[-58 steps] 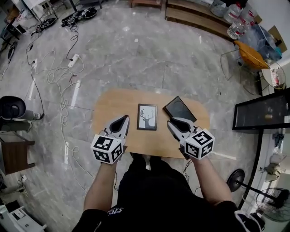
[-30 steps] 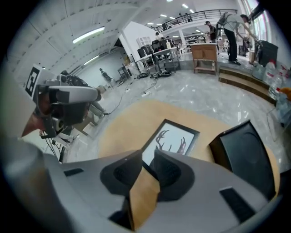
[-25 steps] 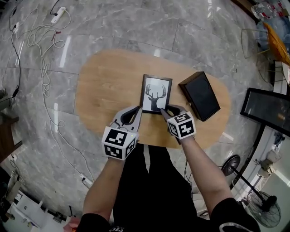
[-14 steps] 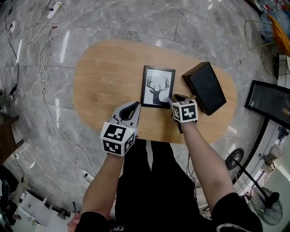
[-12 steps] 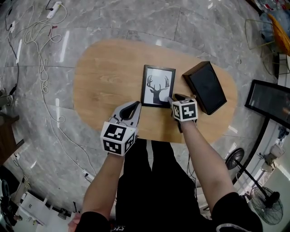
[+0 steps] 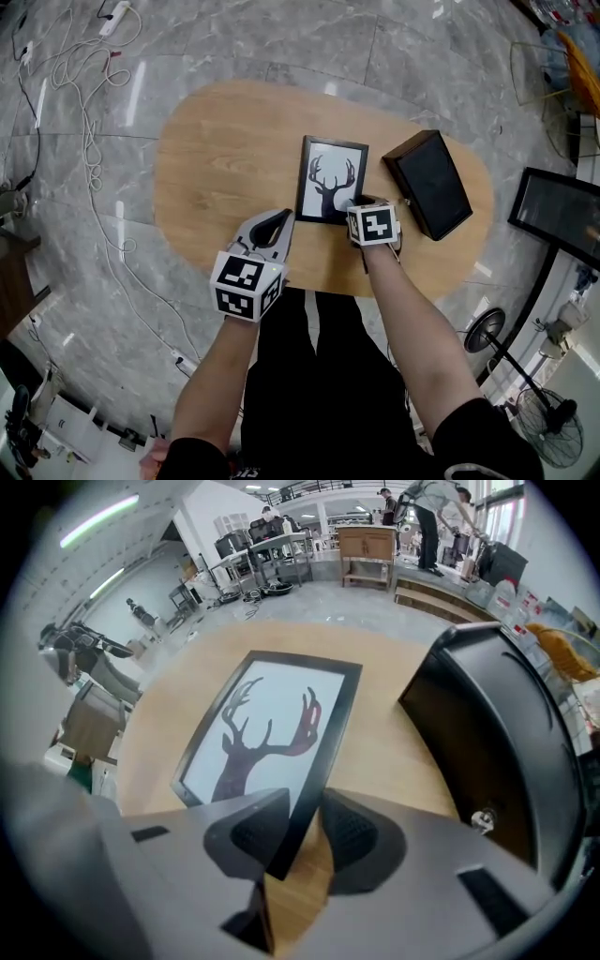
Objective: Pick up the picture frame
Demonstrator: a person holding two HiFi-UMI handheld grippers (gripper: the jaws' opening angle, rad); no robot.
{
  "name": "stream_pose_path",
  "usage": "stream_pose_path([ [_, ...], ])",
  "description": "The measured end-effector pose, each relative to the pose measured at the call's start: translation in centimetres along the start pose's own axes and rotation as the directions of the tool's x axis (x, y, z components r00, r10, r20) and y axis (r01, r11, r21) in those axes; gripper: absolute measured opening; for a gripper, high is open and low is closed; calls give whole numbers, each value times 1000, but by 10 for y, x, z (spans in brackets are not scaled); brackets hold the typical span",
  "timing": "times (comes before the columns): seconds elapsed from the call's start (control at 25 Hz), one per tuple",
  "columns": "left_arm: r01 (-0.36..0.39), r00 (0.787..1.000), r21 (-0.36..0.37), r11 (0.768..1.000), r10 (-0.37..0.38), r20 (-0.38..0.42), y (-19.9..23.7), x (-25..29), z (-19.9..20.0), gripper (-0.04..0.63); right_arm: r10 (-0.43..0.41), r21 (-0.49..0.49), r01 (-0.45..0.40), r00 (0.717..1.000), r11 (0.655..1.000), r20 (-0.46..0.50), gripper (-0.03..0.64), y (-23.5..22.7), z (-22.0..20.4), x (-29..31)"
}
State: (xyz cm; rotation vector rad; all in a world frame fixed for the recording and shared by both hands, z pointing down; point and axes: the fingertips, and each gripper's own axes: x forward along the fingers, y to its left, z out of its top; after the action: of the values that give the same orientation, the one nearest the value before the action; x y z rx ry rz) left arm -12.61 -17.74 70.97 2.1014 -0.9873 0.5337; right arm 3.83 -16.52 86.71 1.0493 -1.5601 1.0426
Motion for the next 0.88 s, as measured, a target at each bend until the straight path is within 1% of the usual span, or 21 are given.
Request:
stream_pose_path([
  [0.08, -3, 1000, -5, 1000, 3, -2, 1, 1, -1, 9, -22, 6, 22, 1000, 1000, -5, 118, -1, 1, 1],
  [0.16, -4, 1000, -11, 1000, 4, -4, 2, 0, -2, 9, -25, 13, 25, 1000, 1000, -2, 118, -1, 3, 1],
  [0.24, -4, 1000, -15, 1000, 4, -10, 1, -3, -4, 9, -4, 28, 4, 1000, 1000, 6, 112, -1, 3, 2],
  [0.32, -1, 1000, -13, 1000, 1, -18, -3, -7, -4, 9, 29, 80, -30, 1000, 996, 10, 94, -2, 0, 1],
  [0.4, -3, 1000, -11, 1000, 3, -18, -6, -12, -1, 9, 38, 106, -38, 999, 994, 6, 77, -6, -2, -2],
  [0.56, -20, 1000, -20, 1000, 20, -2, -6, -18, 6, 9, 18, 58, -18, 1000, 998, 1, 69, -11, -6, -10],
  [0.72, -12, 1000, -26, 1000, 12, 8, -12, -24, 14, 9, 37, 65, -38, 999, 997, 12, 69, -10, -10, -26],
  [0.88, 1, 1000, -7, 1000, -1, 19, -26, -29, 25, 9, 65, 85, -67, 998, 994, 22, 71, -10, -14, -40],
])
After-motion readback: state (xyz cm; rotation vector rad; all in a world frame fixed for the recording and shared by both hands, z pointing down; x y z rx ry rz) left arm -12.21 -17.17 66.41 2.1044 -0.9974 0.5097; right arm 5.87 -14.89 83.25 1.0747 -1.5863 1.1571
